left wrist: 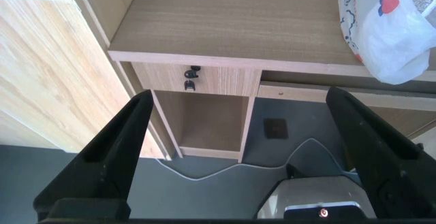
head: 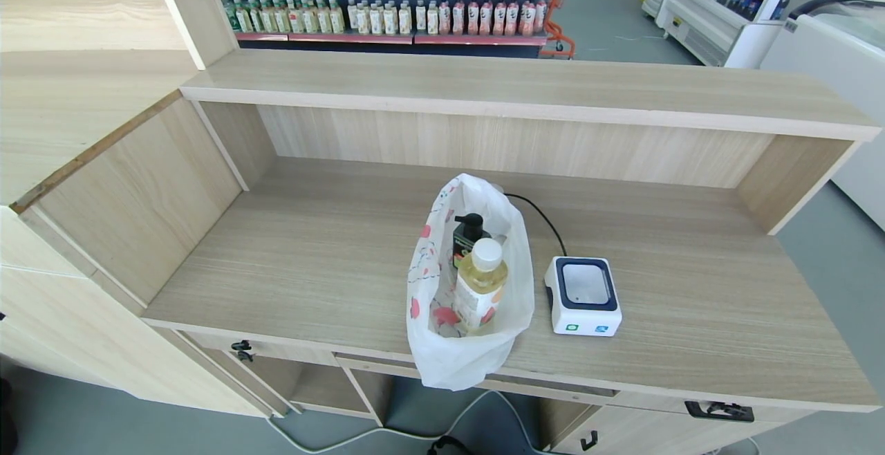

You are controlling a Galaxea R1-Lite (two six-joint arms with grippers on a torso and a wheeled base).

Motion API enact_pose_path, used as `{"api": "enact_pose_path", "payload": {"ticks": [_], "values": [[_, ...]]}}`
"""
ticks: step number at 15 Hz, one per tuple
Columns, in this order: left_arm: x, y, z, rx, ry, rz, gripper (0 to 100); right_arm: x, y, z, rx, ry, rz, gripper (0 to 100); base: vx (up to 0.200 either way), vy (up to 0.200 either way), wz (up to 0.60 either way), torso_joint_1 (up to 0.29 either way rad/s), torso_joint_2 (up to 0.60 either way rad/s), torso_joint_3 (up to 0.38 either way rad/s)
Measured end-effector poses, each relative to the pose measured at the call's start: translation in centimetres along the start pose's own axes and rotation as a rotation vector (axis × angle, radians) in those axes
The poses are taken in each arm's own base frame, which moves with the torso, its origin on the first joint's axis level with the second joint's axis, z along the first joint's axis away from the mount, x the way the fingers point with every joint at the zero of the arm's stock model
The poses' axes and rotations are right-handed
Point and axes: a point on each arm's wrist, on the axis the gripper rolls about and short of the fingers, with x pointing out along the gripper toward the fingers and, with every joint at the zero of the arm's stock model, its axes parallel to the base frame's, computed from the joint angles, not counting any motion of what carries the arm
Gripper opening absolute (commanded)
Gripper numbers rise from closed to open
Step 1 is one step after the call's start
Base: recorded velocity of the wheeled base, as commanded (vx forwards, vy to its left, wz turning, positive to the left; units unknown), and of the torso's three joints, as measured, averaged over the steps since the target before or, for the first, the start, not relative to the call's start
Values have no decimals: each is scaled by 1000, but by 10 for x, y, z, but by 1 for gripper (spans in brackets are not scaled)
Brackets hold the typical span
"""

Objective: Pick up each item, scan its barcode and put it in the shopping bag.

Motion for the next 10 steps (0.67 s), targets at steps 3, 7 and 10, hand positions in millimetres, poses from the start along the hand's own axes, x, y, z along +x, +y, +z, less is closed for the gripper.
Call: {"api": "enact_pose_path", "payload": {"ticks": [3, 7, 10], "values": [[0, 0, 0, 0, 0, 0, 100, -7, 0, -3, 22, -75, -18, 100, 0, 0, 0, 0, 0, 0], [0, 0, 0, 0, 0, 0, 100, -9, 1, -11, 96, -37, -23, 100, 0, 0, 0, 0, 0, 0], [0, 0, 0, 0, 0, 0, 100, -9, 1, -11, 101, -40, -24, 100, 0, 0, 0, 0, 0, 0]]}}
